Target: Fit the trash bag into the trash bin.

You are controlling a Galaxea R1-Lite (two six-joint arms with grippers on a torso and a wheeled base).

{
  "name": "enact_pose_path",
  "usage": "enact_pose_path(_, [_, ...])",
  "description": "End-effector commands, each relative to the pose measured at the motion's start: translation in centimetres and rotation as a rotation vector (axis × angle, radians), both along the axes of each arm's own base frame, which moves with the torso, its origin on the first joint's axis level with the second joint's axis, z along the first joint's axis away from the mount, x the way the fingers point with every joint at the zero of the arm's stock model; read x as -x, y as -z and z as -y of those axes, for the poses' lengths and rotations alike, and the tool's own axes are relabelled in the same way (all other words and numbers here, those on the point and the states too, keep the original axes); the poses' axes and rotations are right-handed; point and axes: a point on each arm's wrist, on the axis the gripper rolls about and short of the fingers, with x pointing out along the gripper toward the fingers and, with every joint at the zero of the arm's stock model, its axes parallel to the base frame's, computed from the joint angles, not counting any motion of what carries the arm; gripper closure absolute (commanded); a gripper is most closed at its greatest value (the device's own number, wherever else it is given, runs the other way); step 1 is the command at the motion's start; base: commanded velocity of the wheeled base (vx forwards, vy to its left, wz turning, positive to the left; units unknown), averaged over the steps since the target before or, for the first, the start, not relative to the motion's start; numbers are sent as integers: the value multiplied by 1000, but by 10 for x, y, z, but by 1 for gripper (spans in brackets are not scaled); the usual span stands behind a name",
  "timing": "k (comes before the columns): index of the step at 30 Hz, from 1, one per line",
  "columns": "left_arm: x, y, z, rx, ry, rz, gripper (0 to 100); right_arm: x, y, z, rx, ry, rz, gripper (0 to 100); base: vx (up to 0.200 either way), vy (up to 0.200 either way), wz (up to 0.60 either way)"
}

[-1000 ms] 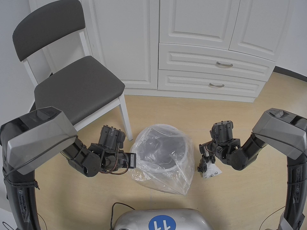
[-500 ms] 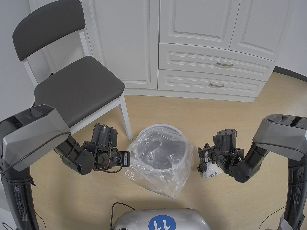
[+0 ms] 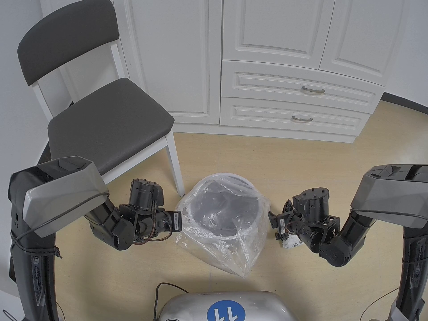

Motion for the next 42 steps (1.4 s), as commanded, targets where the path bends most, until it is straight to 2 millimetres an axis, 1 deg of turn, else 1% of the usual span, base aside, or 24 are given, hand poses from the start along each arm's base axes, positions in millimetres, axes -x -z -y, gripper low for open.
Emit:
enact_pose_path(1, [1,12,-4,-13,-5,-30,100,6,-11,-3,-10,-15,20,0,0,0,0])
enact_pose_path(9, [8,12,-12,-78,32,-35,100,20,-20,-10,-8,-54,20,0,0,0,0])
enact_pose_path(13, [9,13,-12,-82,36,-38,100,21,-21,-10,-1,-59,22,0,0,0,0])
enact_pose_path(14, [9,13,-12,-82,36,-40,0,21,-21,-10,2,-60,21,0,0,0,0])
enact_pose_path(19, [10,14,-13,-86,37,-46,0,22,-20,-10,1,-73,15,0,0,0,0])
enact_pose_path(22, [15,15,-17,-100,67,-59,0,24,-19,-10,-3,-91,10,0,0,0,0])
enact_pose_path(28, [22,3,-20,-112,95,-36,0,26,-18,-11,-10,-110,4,0,0,0,0])
enact_pose_path(31, [24,-7,-19,-104,99,-13,0,25,-18,-14,-22,-111,12,0,0,0,0])
enact_pose_path(34, [24,-12,-18,-98,101,0,0,21,-19,-16,-35,-107,20,0,0,0,0])
enact_pose_path(35, [23,-13,-18,-96,101,6,0,16,-18,-18,-50,-102,25,0,0,0,0])
enact_pose_path(36, [24,-14,-18,-96,101,7,0,12,-13,-21,-66,-95,22,0,0,0,0])
enact_pose_path(42, [23,-14,-18,-95,101,12,0,4,8,-30,-63,-102,-9,0,0,0,0])
